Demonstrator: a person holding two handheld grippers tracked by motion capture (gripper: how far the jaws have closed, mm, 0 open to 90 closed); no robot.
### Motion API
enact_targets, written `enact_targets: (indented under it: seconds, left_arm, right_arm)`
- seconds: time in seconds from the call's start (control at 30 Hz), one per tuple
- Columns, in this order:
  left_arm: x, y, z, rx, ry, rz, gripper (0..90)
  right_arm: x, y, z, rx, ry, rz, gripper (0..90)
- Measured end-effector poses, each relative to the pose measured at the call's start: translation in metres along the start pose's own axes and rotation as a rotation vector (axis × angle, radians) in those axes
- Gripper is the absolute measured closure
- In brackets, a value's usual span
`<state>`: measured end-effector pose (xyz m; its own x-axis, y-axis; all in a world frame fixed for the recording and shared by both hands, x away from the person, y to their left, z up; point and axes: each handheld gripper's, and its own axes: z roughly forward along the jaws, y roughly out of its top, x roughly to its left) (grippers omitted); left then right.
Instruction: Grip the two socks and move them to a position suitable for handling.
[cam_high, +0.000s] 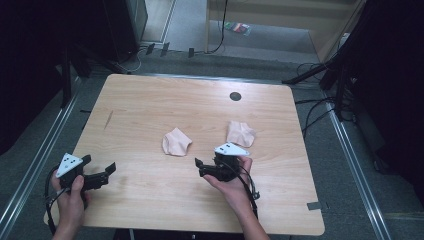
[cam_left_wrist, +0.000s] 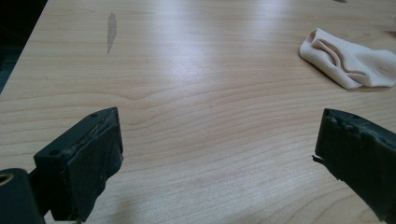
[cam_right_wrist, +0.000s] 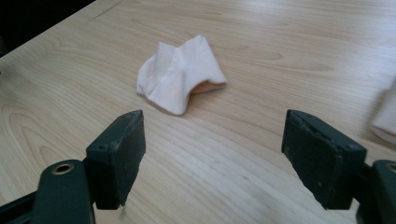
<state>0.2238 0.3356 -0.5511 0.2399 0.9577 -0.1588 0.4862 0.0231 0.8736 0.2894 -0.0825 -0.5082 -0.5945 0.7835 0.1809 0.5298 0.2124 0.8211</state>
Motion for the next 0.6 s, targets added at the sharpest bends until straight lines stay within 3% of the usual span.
enact_targets:
  seconds: [0.13,0.6]
  left_arm:
    - [0.000,0.000,0.000,0.001,-0.001,0.006,1.1]
    - [0.000,0.000,0.000,0.009,-0.008,0.000,1.1]
  right_arm:
    - [0.006,0.008,0.015,0.029,0.005,0.001,23.5]
    - [0.021,0.030,0.056,0.049,0.011,-0.029,27.4]
